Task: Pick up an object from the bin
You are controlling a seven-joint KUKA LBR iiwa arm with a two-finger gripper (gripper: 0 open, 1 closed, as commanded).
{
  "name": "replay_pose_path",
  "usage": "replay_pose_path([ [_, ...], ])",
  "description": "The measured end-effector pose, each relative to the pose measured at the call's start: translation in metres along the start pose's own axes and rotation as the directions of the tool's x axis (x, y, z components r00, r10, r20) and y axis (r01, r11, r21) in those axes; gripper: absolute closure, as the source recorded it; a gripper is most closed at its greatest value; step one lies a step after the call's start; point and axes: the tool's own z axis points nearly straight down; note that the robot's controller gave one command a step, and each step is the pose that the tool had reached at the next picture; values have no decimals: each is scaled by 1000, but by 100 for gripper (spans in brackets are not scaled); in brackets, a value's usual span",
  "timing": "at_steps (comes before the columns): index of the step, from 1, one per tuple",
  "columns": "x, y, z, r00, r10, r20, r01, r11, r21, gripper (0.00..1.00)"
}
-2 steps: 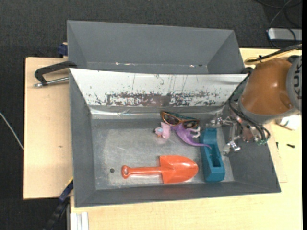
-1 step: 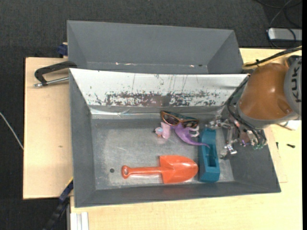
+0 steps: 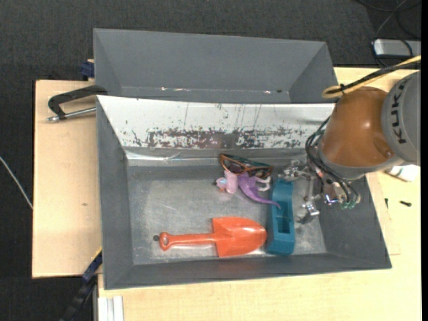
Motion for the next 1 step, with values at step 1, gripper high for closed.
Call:
replay_pose_path([
  [1, -26, 33, 5, 1000, -10, -8, 10, 1000, -4, 0],
])
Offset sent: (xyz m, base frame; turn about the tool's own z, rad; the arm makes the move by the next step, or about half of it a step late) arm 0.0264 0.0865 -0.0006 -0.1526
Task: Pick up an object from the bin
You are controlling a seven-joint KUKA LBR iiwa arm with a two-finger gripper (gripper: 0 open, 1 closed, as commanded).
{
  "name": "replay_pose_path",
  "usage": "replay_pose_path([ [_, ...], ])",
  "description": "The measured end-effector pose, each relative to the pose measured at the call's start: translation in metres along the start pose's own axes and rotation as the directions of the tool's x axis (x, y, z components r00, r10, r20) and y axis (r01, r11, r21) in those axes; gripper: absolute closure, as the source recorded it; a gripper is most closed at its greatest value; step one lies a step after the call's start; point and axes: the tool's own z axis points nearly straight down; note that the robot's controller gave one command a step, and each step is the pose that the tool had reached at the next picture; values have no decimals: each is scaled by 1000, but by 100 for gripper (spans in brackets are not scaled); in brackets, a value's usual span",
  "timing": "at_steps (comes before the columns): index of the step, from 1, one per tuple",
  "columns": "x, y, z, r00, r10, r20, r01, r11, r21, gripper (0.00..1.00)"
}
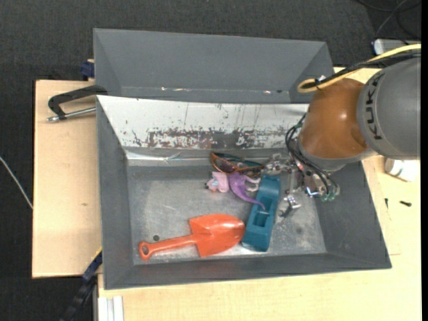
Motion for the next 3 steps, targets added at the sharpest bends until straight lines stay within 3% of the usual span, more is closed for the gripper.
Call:
replay_pose_path([
  [1, -18, 45, -9, 990, -141, 5, 141, 990, -7, 100],
  [2, -18, 45, -9, 990, -140, 5, 140, 990, -7, 100],
  [3, -13, 40, -60, 985, -174, -6, 174, 985, -16, 100],
])
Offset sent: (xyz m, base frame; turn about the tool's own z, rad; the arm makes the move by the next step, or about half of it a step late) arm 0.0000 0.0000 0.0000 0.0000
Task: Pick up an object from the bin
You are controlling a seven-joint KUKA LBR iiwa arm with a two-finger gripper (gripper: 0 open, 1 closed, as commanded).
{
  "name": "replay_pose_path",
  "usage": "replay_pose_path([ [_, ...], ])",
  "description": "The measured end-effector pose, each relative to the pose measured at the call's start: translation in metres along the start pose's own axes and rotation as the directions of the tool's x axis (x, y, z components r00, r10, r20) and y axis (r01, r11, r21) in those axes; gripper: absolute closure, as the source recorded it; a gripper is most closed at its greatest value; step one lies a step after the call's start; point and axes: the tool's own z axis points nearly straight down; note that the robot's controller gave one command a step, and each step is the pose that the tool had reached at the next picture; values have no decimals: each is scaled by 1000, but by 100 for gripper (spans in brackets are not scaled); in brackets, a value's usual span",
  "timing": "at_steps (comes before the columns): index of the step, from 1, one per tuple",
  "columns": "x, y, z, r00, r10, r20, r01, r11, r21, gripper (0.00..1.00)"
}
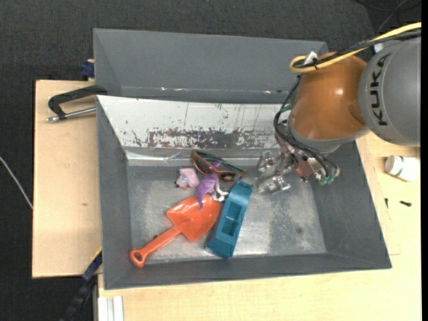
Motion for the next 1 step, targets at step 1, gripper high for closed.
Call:
replay_pose_path([
  [1, -1, 0, -69, 993, -115, 3, 115, 993, 2, 100],
])
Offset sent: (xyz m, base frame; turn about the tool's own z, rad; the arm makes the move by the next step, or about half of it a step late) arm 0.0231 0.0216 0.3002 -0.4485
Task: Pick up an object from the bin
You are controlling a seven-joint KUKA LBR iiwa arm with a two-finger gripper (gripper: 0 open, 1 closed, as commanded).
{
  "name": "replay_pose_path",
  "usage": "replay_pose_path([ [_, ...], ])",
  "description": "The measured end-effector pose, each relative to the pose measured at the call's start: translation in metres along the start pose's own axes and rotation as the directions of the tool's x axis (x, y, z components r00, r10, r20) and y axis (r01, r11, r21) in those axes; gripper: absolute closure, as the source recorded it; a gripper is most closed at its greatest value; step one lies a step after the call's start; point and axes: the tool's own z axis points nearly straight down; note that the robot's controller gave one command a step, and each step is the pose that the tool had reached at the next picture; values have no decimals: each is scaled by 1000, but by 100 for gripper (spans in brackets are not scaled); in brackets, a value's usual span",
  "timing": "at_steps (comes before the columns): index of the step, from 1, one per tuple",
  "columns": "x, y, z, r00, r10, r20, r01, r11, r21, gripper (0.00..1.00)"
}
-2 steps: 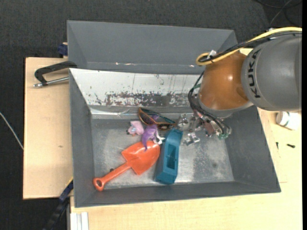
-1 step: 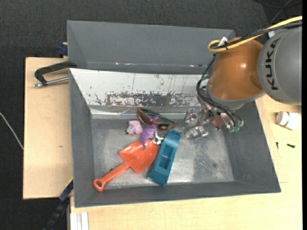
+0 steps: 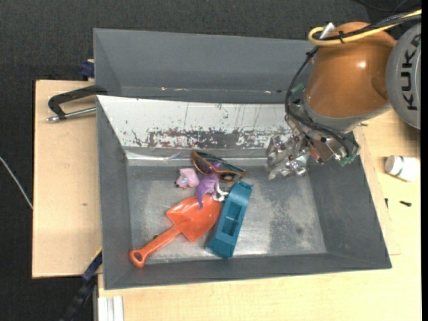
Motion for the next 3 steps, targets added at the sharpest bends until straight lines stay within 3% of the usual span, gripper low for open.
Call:
replay_pose_path([
  [1, -7, 2, -60, 996, -91, 1, 91, 996, 1, 100],
  [2, 6, 15, 50, 958, -287, 2, 287, 958, 2, 0],
  [3, 7, 17, 65, 952, -306, 2, 306, 952, 2, 0],
])
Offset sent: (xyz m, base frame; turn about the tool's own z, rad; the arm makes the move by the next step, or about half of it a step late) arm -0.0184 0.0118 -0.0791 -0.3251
